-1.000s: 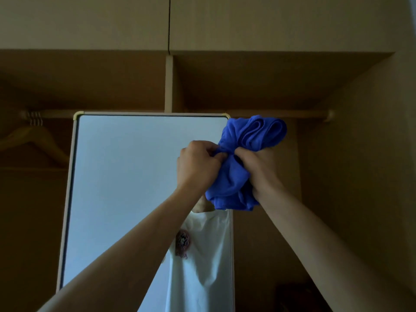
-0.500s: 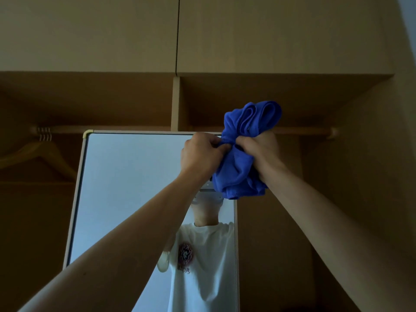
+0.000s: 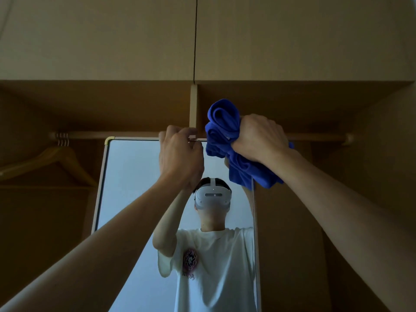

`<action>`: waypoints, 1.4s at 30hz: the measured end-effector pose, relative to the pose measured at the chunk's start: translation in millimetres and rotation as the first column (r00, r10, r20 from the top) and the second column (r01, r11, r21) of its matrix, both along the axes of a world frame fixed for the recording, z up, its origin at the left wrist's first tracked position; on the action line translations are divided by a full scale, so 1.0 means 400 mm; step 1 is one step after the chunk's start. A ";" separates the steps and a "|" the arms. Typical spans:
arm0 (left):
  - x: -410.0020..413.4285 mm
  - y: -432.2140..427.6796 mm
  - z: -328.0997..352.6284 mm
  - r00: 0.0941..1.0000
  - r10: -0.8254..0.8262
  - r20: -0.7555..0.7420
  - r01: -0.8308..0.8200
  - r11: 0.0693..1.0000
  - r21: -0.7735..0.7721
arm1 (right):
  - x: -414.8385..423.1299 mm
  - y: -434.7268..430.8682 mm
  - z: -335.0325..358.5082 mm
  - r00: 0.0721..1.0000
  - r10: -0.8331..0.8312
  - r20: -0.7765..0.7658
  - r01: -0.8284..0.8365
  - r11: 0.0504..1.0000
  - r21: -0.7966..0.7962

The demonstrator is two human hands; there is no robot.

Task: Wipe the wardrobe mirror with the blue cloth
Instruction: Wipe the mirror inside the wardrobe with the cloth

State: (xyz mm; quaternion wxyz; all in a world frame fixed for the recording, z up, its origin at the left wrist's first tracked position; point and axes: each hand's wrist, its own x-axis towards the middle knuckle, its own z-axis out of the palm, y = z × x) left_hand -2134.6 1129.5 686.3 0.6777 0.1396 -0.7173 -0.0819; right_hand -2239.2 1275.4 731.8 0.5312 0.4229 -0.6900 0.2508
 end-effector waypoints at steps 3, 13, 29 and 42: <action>0.037 -0.045 0.014 0.998 0.058 0.003 -0.058 0.998 -0.003 | 0.012 -0.006 0.028 0.996 -0.022 0.091 0.017 0.998 0.060; 0.112 -0.134 0.023 0.992 0.064 0.111 -0.063 0.998 -0.012 | 0.094 -0.095 0.041 1.000 0.005 0.029 -0.008 0.994 0.112; 0.161 -0.163 0.029 0.989 -0.031 0.143 0.034 0.999 -0.021 | 0.182 -0.232 -0.059 0.974 0.067 -0.215 -0.078 0.996 -0.041; 0.181 -0.171 0.029 0.968 -0.134 0.213 0.142 0.990 -0.022 | 0.096 -0.122 -0.135 0.999 0.018 -0.027 -0.024 0.967 -0.255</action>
